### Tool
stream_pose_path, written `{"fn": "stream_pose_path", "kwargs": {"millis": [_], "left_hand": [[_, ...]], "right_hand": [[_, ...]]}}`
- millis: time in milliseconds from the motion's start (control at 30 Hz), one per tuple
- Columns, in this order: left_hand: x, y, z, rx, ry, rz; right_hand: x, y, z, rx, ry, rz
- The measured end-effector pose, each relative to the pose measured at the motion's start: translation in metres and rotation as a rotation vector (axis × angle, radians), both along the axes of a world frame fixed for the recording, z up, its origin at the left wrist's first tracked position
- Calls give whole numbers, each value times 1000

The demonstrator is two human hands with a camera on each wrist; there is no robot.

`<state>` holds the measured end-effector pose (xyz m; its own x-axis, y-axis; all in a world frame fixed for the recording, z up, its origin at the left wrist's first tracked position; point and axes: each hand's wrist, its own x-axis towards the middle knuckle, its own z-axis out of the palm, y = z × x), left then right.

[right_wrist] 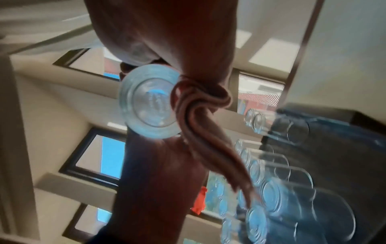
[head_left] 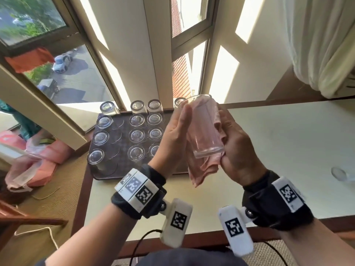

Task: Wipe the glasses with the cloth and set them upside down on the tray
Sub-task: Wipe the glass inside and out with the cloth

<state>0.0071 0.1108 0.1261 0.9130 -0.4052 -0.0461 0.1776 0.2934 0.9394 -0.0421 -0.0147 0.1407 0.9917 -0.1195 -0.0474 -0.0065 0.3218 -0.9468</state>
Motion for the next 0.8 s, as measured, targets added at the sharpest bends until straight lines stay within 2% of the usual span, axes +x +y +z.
{"fn": "stream_pose_path", "kwargs": {"millis": [100, 167, 200, 267, 333, 400, 433, 533, 633, 700, 800], "left_hand": [[-3, -4, -4, 22, 61, 97], [-7, -10, -6, 46, 70, 110], [-9, -13, -7, 51, 70, 122], [-9, -14, -2, -15, 95, 95], [-7, -10, 2, -129, 166, 9], [-6, -4, 5, -145, 246, -48], [-3, 0, 4, -118, 245, -54], [5, 4, 8, 35, 198, 79], [5, -1, 11, 28, 180, 127], [5, -5, 11, -25, 107, 113], [7, -4, 17, -84, 160, 4]], "right_hand": [[6, 5, -6, -307, -97, -46], [9, 12, -12, -382, -99, -45], [11, 15, -13, -337, -77, -35], [11, 14, -12, -107, -15, -12], [11, 10, -7, 145, 60, 27], [12, 5, -5, 282, 131, 34], [14, 4, -5, 244, 142, 8], [19, 11, -7, -111, 43, -84], [21, 22, -11, -229, -50, -76], [22, 24, -9, -122, -42, -53], [21, 18, -4, 252, 112, -17]]}}
